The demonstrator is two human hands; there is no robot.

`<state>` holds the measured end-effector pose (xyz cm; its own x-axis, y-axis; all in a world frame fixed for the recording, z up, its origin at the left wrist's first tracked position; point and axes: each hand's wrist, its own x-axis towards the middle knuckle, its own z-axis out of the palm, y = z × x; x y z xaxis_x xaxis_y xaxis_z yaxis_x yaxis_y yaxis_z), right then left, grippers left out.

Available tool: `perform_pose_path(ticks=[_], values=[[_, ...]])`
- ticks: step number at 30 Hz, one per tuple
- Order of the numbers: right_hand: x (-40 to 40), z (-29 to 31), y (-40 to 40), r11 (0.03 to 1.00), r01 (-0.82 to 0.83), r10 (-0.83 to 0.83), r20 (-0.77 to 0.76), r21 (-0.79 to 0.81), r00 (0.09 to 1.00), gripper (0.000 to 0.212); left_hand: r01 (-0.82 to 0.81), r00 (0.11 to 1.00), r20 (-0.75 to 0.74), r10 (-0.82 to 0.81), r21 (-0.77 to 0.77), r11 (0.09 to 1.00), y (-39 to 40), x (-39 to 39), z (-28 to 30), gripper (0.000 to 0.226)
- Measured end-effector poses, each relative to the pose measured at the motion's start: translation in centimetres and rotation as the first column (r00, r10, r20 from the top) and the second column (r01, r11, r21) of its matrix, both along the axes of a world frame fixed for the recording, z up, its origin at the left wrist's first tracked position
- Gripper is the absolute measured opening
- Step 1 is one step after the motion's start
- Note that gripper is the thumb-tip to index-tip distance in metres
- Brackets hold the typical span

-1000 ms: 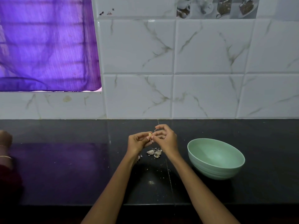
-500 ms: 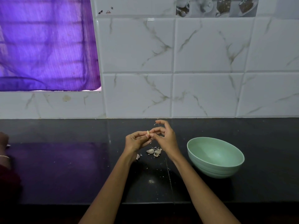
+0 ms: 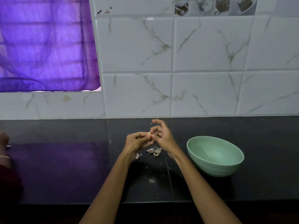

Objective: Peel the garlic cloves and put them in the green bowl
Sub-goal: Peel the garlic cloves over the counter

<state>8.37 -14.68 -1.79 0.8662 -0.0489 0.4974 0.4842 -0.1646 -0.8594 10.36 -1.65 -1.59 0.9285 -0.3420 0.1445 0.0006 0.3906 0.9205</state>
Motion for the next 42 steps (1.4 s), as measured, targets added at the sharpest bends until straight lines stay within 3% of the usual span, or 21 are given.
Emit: perform_pose_path(ticks=[20,31,42], values=[[-0.37,0.31,-0.13,0.999,0.030,-0.029,-0.024,0.027,0.999,0.047,0.064,0.998,-0.003,-0.064,0.125,0.990,0.56,0.42,-0.15,0.007],[-0.35,-0.01,0.00,0.988,0.127,-0.129,-0.023,-0.083,0.991,0.038,0.008,0.998,0.053,-0.020,0.216,0.976,0.39,0.58,-0.39,0.006],[-0.84,0.40,0.22,0.997,0.068,-0.064,-0.131,0.025,0.989,0.026,0.062,0.998,-0.010,-0.062,0.092,0.994,0.51,0.55,-0.04,0.011]])
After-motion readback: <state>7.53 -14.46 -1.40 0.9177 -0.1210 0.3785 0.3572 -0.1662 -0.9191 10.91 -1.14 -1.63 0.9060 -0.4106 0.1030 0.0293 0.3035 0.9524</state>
